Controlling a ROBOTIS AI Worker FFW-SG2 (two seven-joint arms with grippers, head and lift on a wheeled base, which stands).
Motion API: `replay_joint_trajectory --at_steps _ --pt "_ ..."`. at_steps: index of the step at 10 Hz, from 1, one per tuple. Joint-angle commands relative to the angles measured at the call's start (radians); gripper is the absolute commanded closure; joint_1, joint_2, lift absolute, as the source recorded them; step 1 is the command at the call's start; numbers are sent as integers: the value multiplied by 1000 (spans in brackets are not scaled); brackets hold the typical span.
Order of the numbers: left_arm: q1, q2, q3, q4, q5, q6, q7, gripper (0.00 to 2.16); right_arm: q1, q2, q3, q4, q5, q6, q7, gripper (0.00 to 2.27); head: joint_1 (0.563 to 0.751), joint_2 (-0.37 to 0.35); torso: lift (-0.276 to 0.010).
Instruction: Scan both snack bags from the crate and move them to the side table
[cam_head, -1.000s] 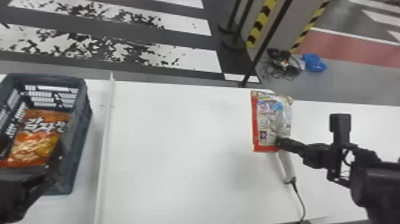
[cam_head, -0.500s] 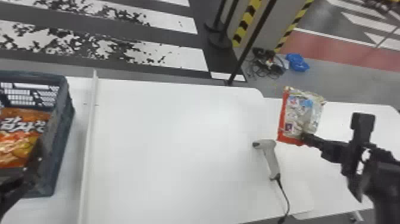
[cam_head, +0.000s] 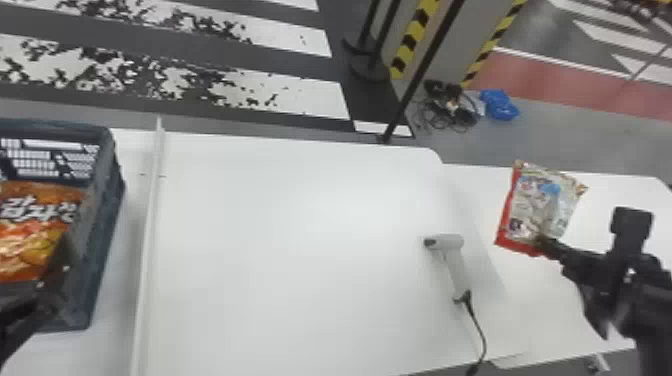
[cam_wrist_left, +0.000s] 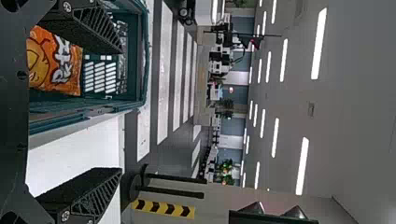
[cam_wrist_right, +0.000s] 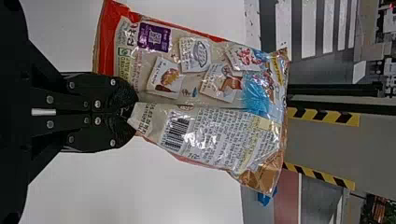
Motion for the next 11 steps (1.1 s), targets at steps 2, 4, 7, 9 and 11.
replay_joint_trajectory --at_steps 2,4,7,9,11 --pt "3 4 1 0 0 -3 0 100 -44 -33 7 148 3 -55 -32 2253 695 -350 -75" --pt "3 7 3 0 2 -3 0 100 -64 -44 18 228 21 -98 -68 2229 695 -350 -75" --pt "8 12 7 0 11 -9 -3 100 -73 -42 39 267 50 -89 -115 1980 695 -350 -75" --pt "13 18 10 -2 14 -12 -4 100 -70 -35 41 261 40 -31 -117 701 695 -350 -75" --pt "16 29 13 -5 21 -18 -6 100 -67 -27 36 251 35 24 -150 -1 695 -350 -75"
